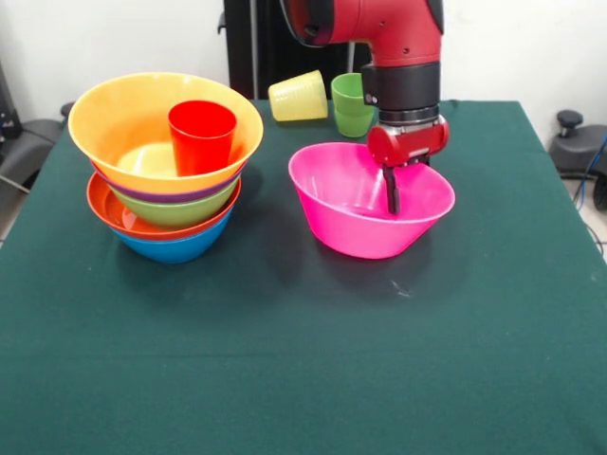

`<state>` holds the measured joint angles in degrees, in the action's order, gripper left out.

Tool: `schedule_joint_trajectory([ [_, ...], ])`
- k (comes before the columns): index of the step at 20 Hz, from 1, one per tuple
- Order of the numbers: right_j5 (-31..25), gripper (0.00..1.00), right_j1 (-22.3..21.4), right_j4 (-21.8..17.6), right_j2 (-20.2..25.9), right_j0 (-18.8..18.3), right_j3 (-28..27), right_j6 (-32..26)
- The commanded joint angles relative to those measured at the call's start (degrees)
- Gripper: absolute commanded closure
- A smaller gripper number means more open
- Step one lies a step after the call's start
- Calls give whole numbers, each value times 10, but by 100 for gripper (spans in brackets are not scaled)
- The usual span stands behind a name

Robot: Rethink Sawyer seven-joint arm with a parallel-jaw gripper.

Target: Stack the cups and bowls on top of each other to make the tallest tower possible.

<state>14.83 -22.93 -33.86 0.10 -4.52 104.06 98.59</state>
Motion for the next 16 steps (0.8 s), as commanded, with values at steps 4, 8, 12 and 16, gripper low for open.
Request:
schedule_joint_trajectory([
  [4, -101, 100, 15, 19, 30, -12, -54, 44],
  [8, -145, 100, -7, 45, 42, -4, -69, 43],
  [12, -204, 100, 9, 82, 21, 27, -117, 38],
  [16, -275, 100, 16, 122, 22, 41, -147, 43],
])
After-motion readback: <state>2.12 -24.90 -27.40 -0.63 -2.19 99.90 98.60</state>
